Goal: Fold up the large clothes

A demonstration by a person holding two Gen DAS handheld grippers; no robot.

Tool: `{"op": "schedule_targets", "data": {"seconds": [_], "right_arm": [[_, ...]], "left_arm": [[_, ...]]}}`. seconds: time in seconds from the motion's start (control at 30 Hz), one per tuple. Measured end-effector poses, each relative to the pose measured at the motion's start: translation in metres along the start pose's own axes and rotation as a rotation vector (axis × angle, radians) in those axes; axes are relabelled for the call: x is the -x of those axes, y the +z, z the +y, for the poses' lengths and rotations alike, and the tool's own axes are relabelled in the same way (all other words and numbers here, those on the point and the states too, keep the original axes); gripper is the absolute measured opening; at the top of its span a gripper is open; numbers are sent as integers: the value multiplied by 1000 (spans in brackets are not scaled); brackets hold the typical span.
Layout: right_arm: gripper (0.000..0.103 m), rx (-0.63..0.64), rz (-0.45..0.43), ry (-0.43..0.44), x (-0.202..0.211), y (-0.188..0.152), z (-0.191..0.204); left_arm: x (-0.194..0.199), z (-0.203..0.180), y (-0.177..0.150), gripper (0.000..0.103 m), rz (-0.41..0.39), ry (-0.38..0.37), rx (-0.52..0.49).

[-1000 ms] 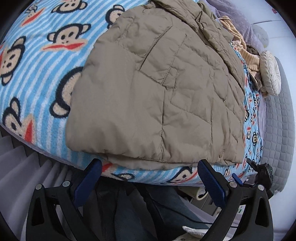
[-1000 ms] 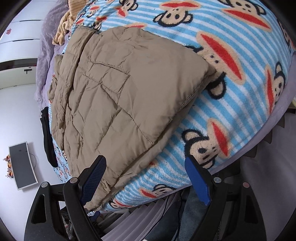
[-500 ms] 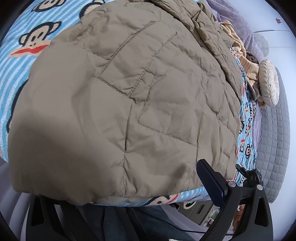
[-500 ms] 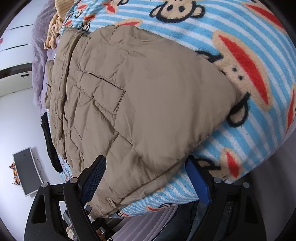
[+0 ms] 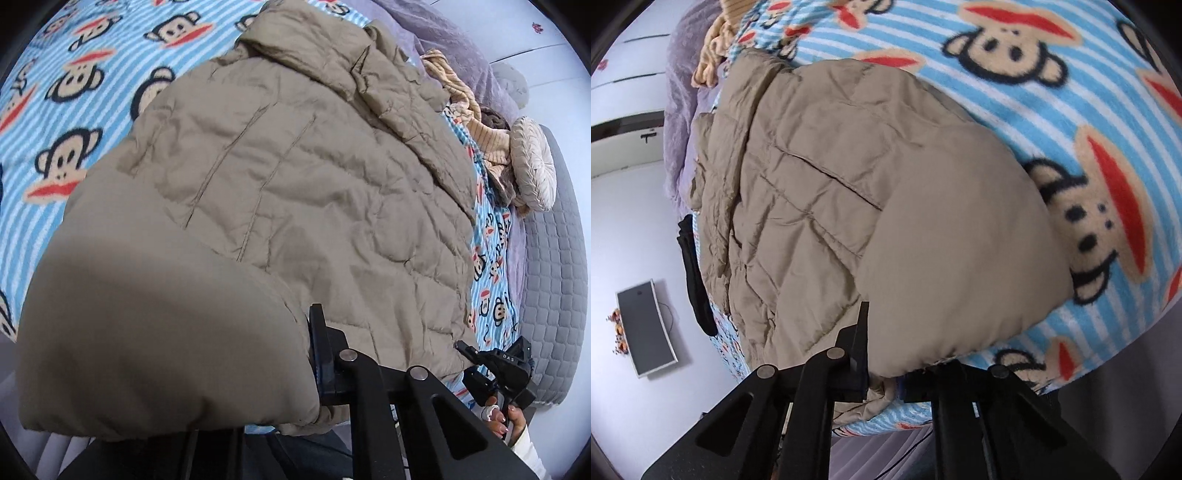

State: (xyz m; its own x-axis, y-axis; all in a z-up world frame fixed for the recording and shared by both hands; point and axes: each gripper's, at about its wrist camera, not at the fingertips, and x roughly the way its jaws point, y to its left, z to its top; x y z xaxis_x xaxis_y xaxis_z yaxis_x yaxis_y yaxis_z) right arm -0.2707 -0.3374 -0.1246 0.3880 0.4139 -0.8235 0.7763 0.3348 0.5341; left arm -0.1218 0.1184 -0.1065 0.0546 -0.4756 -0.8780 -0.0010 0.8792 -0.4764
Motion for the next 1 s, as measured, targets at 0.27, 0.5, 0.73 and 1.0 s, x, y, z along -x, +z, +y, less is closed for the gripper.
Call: {"op": "schedule_targets", "data": {"seconds": [0.27, 0.5, 0.73, 1.0], "right_arm": [[9, 278, -74, -14, 34, 34, 90], [9, 533, -155, -10, 60, 80, 182], [9, 689, -219, -47, 40, 133, 266], [9, 668, -260, -85, -29, 195, 312]], "left_arm": [[49, -53, 55, 15, -188, -10, -87], [75, -95, 122, 15, -372, 23, -95], [64, -119, 198, 15, -472, 76, -94], [-7, -109, 285, 15, -426, 182, -121]]}}
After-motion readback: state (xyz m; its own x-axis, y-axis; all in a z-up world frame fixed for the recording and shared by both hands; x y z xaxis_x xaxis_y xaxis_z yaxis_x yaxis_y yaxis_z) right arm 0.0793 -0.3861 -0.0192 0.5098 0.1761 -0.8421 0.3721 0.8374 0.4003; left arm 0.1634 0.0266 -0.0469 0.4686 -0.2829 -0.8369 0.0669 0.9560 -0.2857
